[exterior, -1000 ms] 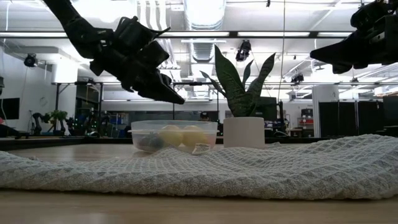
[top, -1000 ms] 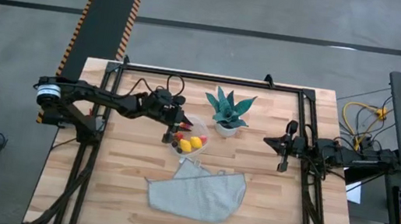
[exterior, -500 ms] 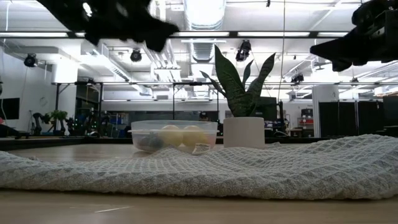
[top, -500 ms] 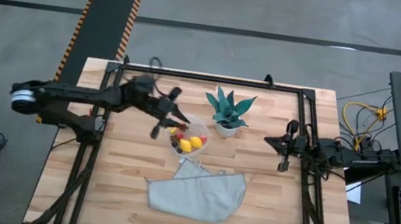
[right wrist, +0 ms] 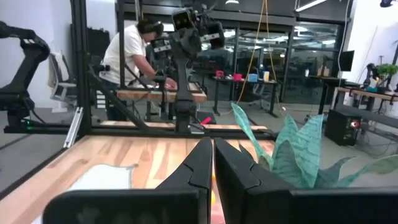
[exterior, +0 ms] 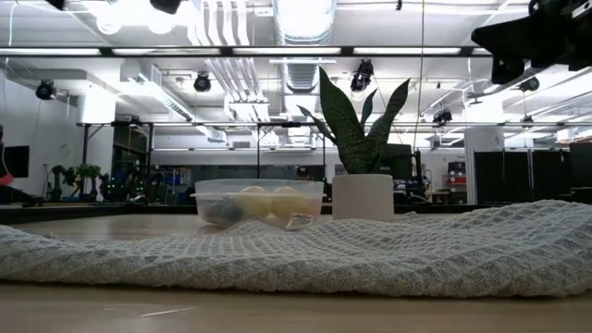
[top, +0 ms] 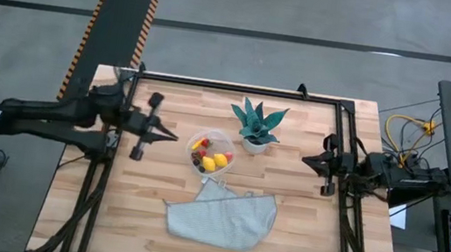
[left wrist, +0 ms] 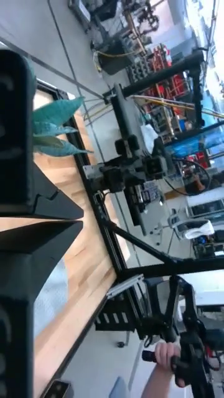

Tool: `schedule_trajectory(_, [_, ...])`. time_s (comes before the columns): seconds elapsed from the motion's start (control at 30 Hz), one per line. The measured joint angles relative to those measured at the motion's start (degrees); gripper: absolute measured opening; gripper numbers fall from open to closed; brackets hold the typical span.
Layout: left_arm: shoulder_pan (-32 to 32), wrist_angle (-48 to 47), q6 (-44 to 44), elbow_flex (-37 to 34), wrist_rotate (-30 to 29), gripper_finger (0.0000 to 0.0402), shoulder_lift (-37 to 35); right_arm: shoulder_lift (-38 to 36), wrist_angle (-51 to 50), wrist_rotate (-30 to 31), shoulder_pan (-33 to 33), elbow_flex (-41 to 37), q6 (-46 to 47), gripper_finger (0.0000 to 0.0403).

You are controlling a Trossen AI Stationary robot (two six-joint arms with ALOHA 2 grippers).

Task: Pick and placing Produce into tupperware
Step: Return to Home Position

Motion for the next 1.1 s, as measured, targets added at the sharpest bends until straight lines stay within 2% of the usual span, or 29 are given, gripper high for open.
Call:
schedule_trajectory(0.17, [-3.37,-11.49,-0.80,-0.82,-8.83,0.0000,-7.25,0.11,-0.06,0.03,0.00,0.02,1.39,0.0009])
schedule_trajectory(0.33, [-5.43,-12.79,-5.09,-7.22,-11.26,0.0000,-14.77,0.11,-0.11,0.04,0.00,0.02,1.49,0.0009])
schedule_trajectory(0.47, [-6.25,-13.80,-8.85,-13.61,-15.56,0.0000,-22.96,0.11,-0.27,0.06,0.00,0.02,2.33,0.0009])
schedule_trajectory(0.7, [-6.57,-13.53,-12.35,-22.19,-16.77,0.0000,-38.83,0.13,-0.42,0.09,0.00,0.02,2.03,0.0009])
schedule_trajectory(0.9, [-6.57,-9.18,-10.99,-23.75,-19.59,0.0000,-32.84,0.47,-0.84,0.28,0.00,0.02,1.98,0.0009])
schedule_trajectory(0.97, [-6.57,-10.58,-10.78,-24.84,-19.94,0.0000,-31.34,0.59,-0.88,0.33,0.00,0.02,2.15,0.0009])
schedule_trajectory(1.1, [-6.57,-6.39,-9.29,-26.52,-22.18,0.0000,-31.12,1.13,-0.98,0.77,0.00,0.07,2.46,0.0009])
